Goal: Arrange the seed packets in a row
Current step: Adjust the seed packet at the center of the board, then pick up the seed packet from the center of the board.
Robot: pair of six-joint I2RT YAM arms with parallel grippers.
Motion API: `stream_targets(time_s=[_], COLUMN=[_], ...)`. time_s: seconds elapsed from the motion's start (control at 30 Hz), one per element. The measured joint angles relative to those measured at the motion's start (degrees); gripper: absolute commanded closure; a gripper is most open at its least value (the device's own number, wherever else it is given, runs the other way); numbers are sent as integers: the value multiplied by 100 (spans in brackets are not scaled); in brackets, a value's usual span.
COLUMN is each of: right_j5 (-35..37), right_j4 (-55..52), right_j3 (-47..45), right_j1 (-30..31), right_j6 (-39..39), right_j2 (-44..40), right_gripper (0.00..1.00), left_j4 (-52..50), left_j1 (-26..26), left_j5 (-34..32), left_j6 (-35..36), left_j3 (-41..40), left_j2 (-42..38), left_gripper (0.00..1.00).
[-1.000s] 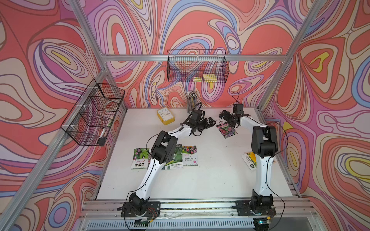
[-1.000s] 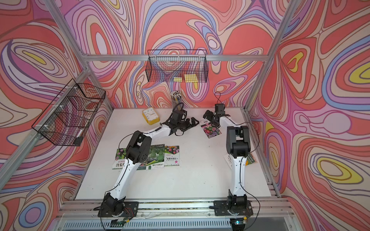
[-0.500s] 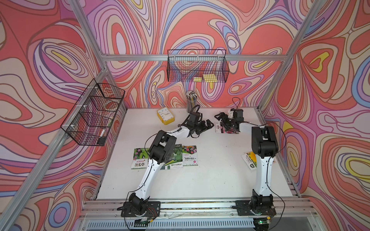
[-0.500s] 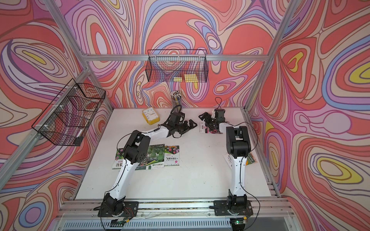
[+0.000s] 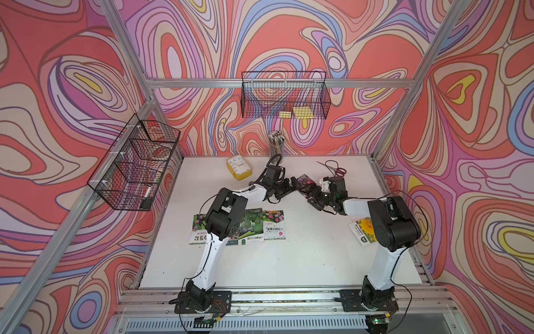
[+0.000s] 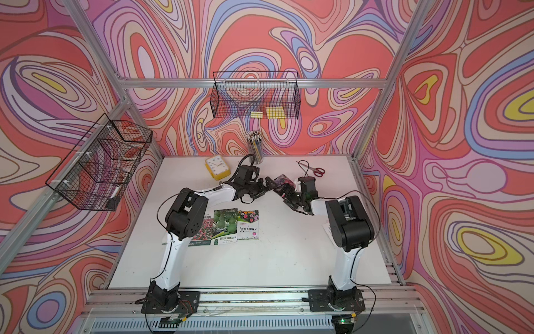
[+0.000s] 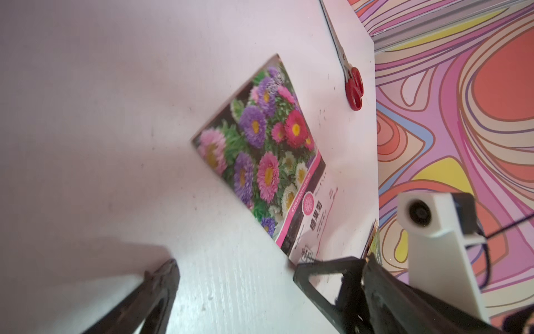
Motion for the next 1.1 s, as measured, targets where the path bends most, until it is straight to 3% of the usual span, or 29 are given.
stream_targets(time_s=[0.17, 0.27, 0.43, 0.77, 0.97, 1.1], right_j5=[426, 527, 575, 494, 267, -72], right_j4=[-730, -844, -1244, -2269, -2424, -1976], right_j3=[348, 914, 2245, 4214, 4422, 3956], right_j1=[-153, -424, -728, -708, -726, -750], right_j6=[-664, -885, -1252, -1613, -1591, -1453], right_j2=[-767, -664, 468, 2481, 2695, 2553], right_gripper=[2, 2, 3, 3, 4, 5], left_j4=[149, 282, 664, 734, 507, 424], left_j1=[-107, -201, -254, -254, -254, -254], left_j5=[35, 39, 140, 249, 264, 286], left_j6=[-96, -332, -710, -960, -960, -955], left_j3=[-181, -197, -136, 407, 645, 730], left_j2=[-72, -37, 125, 518, 614, 649], left_gripper=[1, 1, 1, 1, 1, 1])
